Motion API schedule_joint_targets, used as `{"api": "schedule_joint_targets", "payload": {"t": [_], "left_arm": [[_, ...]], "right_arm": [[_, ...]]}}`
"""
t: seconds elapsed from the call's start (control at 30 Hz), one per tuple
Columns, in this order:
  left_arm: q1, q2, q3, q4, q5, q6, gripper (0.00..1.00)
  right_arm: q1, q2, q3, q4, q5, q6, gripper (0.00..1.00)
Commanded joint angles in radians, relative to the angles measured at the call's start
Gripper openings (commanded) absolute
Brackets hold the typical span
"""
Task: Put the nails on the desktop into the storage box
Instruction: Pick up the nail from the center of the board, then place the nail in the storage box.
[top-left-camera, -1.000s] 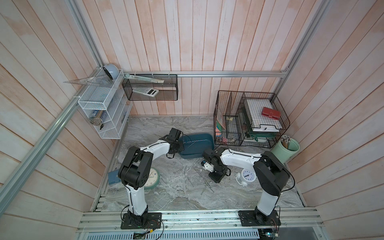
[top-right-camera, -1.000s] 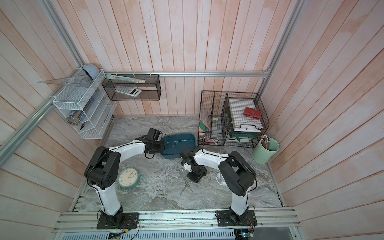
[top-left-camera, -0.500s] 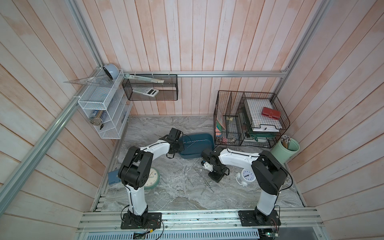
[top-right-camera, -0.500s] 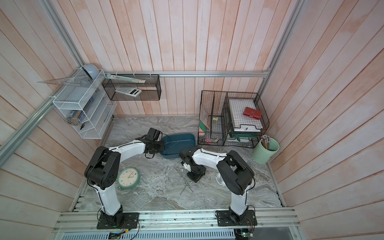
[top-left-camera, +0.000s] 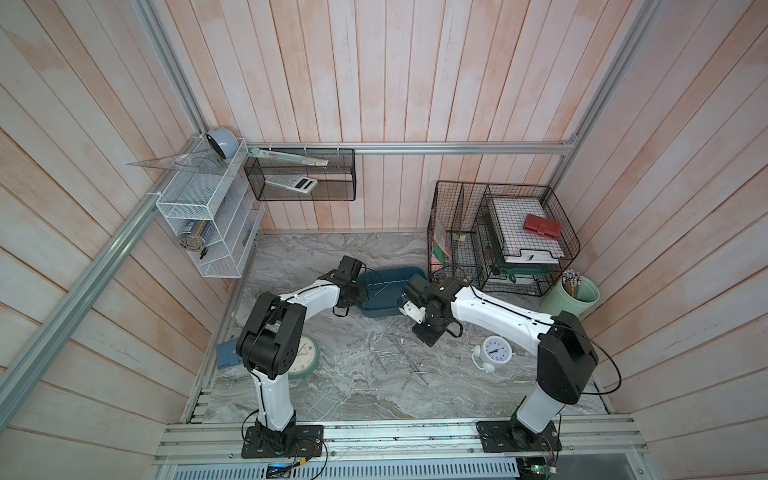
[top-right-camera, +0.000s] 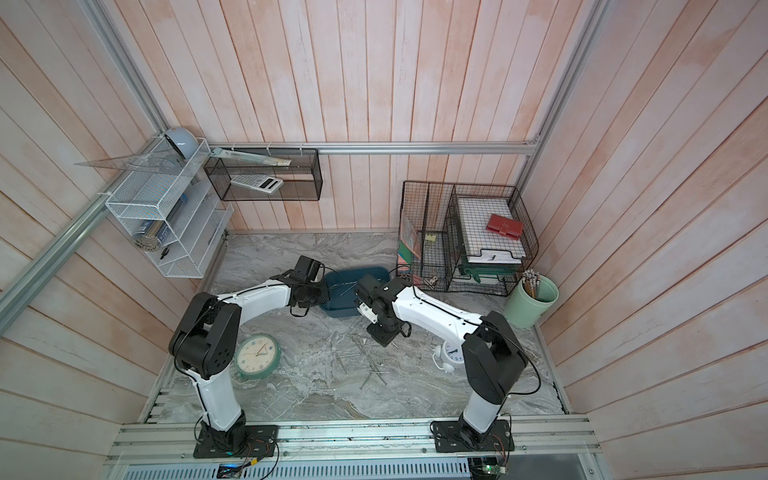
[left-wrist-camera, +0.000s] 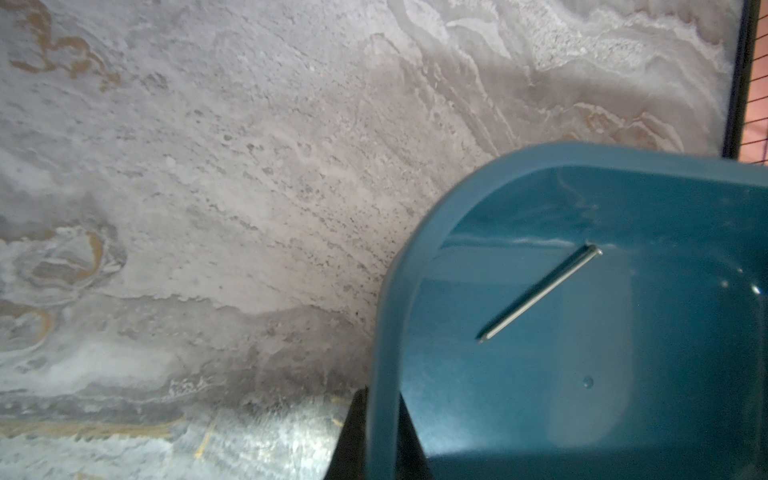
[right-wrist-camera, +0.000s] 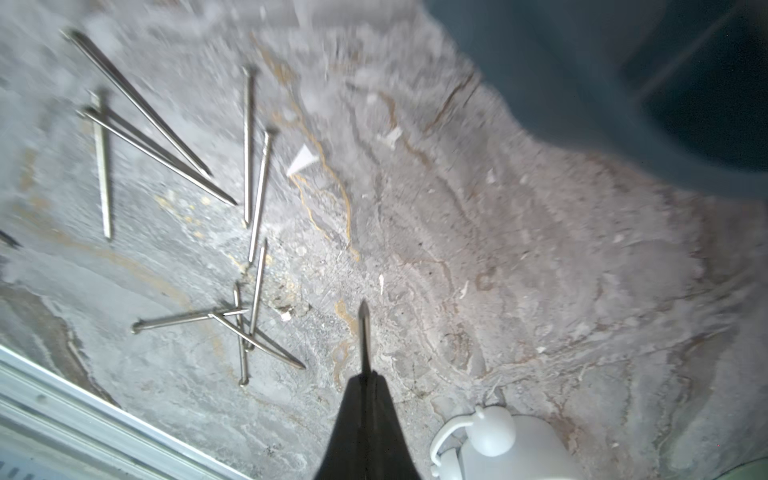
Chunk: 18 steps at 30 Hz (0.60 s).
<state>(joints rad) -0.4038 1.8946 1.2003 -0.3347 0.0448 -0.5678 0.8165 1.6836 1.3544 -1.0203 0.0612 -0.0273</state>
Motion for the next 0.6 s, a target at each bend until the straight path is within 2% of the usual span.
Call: {"api": "schedule_joint_targets", "payload": {"t": [0.0, 0.07, 0.23, 0.37, 0.5, 0.57], "left_arm": [[0.001, 0.031, -0.027, -0.045, 0.008, 0.010, 0.00], [-0.003, 0.031, -0.031, -0.043, 0.008, 0.005, 0.00], [-0.016, 0.035, -0.020, -0.052, 0.007, -0.001, 0.00], [-0.022, 0.027, -0.006, -0.070, 0.001, -0.001, 0.00], [-0.024, 0.016, -0.003, -0.092, -0.016, 0.003, 0.00], [-0.024, 0.006, -0.008, -0.103, -0.025, 0.005, 0.00]], "right_arm": [[-0.004, -0.029, 0.071, -0.056, 0.053, 0.009, 0.00], [-0.030, -0.021, 0.127, -0.025, 0.067, 0.020, 0.00], [-0.147, 0.136, 0.398, -0.023, -0.078, 0.020, 0.00], [-0.190, 0.334, 0.657, -0.110, -0.131, 0.026, 0.00], [-0.217, 0.564, 0.937, -0.294, -0.232, -0.003, 0.00], [-0.218, 0.643, 1.019, -0.356, -0.241, 0.009, 0.00]]}}
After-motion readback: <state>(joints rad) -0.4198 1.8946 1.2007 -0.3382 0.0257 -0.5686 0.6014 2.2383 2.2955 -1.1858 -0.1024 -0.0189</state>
